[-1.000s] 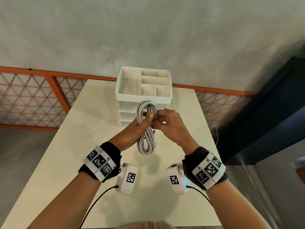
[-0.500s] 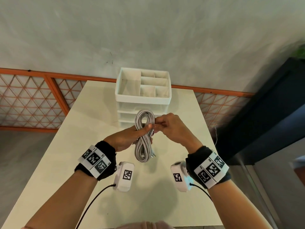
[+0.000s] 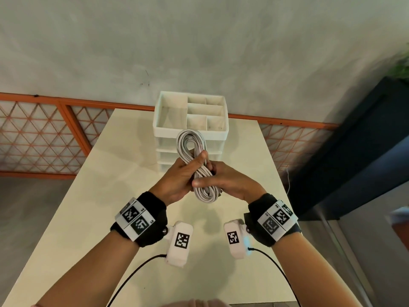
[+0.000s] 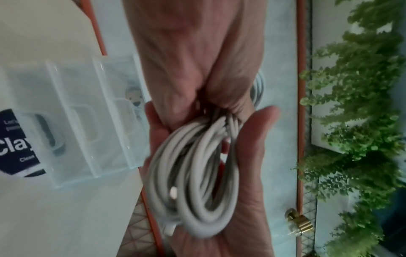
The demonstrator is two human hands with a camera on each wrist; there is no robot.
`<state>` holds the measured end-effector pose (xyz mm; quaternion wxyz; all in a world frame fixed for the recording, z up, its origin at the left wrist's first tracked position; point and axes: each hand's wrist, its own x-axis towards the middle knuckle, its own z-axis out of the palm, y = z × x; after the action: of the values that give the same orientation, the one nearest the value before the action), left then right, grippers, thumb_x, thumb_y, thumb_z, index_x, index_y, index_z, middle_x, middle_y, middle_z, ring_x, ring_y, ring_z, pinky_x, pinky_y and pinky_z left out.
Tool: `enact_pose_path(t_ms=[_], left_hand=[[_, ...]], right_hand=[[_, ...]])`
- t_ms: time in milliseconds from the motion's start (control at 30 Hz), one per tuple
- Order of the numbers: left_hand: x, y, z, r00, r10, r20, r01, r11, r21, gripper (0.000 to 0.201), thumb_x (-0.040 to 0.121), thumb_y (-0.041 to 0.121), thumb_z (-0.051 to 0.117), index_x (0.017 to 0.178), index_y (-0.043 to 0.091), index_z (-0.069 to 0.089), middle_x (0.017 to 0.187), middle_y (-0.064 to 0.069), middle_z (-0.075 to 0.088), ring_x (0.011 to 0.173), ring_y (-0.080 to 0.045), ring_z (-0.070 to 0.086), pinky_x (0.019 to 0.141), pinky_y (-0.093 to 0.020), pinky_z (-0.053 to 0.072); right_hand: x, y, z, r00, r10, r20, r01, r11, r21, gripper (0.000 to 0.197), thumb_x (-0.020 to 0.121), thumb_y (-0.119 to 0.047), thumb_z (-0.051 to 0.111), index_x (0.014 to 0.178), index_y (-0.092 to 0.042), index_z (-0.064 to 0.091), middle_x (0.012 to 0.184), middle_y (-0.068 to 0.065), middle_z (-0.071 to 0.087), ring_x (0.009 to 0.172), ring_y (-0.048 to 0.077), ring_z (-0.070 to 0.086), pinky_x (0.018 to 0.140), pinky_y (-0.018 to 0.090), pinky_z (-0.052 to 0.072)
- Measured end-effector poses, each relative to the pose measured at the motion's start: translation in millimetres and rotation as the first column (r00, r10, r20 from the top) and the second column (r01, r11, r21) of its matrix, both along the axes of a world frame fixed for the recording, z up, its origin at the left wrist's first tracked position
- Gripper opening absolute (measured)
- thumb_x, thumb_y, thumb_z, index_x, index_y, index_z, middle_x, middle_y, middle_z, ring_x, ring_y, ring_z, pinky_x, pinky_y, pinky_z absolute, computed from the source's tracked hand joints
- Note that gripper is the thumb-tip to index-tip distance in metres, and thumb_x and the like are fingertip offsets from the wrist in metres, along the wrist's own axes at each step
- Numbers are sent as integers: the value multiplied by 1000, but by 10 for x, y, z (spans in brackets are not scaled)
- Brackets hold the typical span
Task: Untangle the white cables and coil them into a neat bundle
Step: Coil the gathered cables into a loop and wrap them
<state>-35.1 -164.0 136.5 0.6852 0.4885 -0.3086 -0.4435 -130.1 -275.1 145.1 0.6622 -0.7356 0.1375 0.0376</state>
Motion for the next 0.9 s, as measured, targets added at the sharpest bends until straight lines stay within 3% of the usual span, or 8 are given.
enact_pose_path(t_ms=[200,267,333,467,567,700,767,900], left_hand=[[132,79,103,985,-32,172,28,999,29,24,81,30,63,86,7,65,75,1,71,79,-12,69,72,-19,53],[162,102,57,991,-32,134,27,999,37,22,82,30,65,88,10,67,83,-4,72,89,-18,69,79,-23,53],[167,102,-10,997,-30,69,26,998,55,19,81,29,69,87,11,69,86,-7,70,94,-26,67,85,-30,52],[183,85,-71,991,25,-133,-27,1000,-13,23,80,14,68,102,9,67,104,-8,71,106,-26,64,91,-40,53],[260,86,-6,952,20,-304,-67,987,-146,31,74,6,65,102,20,67,98,-3,72,91,-17,69,78,-36,59],[293,87,-40,958,4,-288,-59,982,-181,17,73,27,72,83,14,67,75,0,61,74,-10,62,73,-31,58],[268,58,-43,942,20,-335,-79,984,-162,26,75,40,64,71,15,62,67,3,55,68,-8,58,69,-30,57],[202,-4,33,891,127,-437,-170,983,-61,42,71,55,52,53,17,48,52,6,40,49,-6,48,59,-28,56]], right_hand=[[27,38,-13,990,27,-140,-36,997,-63,40,70,-24,77,105,-7,67,102,18,70,100,28,67,92,40,52],[36,93,-69,991,-2,-134,-13,994,-106,45,70,-26,75,109,-7,64,106,22,68,101,31,66,92,40,52],[38,151,-123,991,-34,-130,16,990,-138,43,68,-25,70,104,-2,63,89,16,67,85,27,66,81,37,52],[43,208,-188,987,-63,-147,38,985,-167,13,65,-21,63,74,-13,57,63,-2,54,65,15,54,65,28,45],[43,223,-225,986,3,-167,-35,981,-191,10,68,-23,63,66,-17,55,64,0,56,67,17,56,68,33,47],[16,226,-221,986,109,-123,-115,992,-49,8,86,-1,55,91,-7,56,84,11,69,76,26,66,71,32,56],[-14,221,-213,986,132,-105,-132,991,0,10,87,2,56,91,-7,55,73,8,69,67,22,66,66,29,55],[-25,234,-233,989,105,-99,-116,988,-104,18,84,-15,68,75,-8,54,56,1,60,50,16,60,61,27,51]])
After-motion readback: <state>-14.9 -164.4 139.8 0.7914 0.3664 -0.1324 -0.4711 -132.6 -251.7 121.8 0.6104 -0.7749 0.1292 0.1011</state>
